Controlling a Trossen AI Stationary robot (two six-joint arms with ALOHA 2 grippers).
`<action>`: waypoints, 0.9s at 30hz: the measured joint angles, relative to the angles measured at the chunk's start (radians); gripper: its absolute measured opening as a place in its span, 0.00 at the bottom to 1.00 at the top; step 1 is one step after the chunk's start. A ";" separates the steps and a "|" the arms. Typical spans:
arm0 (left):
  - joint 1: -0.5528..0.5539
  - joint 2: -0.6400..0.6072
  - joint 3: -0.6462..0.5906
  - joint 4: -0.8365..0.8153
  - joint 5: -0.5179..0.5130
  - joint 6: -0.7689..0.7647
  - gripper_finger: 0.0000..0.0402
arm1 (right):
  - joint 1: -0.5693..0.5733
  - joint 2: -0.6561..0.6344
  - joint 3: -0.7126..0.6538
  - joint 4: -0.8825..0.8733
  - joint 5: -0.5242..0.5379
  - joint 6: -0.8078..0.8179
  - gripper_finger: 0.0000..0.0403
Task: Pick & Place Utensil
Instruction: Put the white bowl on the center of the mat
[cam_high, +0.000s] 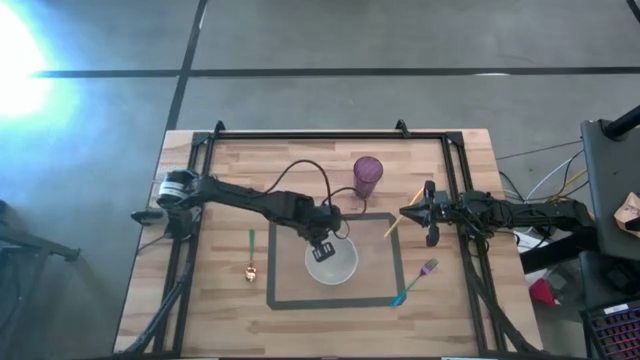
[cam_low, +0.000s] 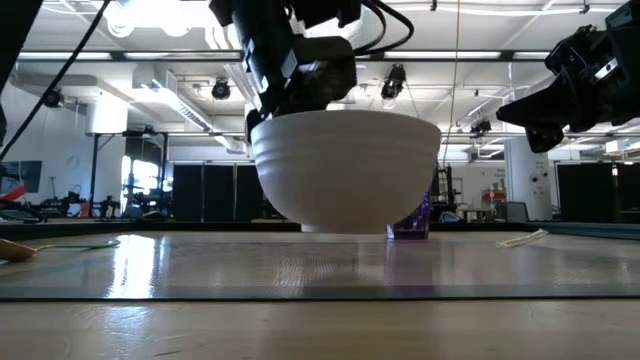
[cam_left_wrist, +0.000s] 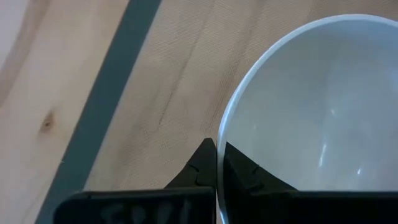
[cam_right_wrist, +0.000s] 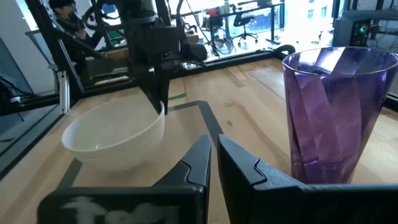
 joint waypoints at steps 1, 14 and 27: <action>0.000 0.002 0.000 0.006 0.006 0.000 0.01 | 0.000 0.000 0.000 0.000 0.000 0.000 0.07; -0.002 0.008 -0.049 0.084 0.006 0.000 0.01 | 0.000 0.000 0.000 -0.001 0.000 0.000 0.07; -0.002 0.008 -0.077 0.109 0.005 0.000 0.03 | 0.000 0.000 0.000 -0.004 0.000 0.000 0.07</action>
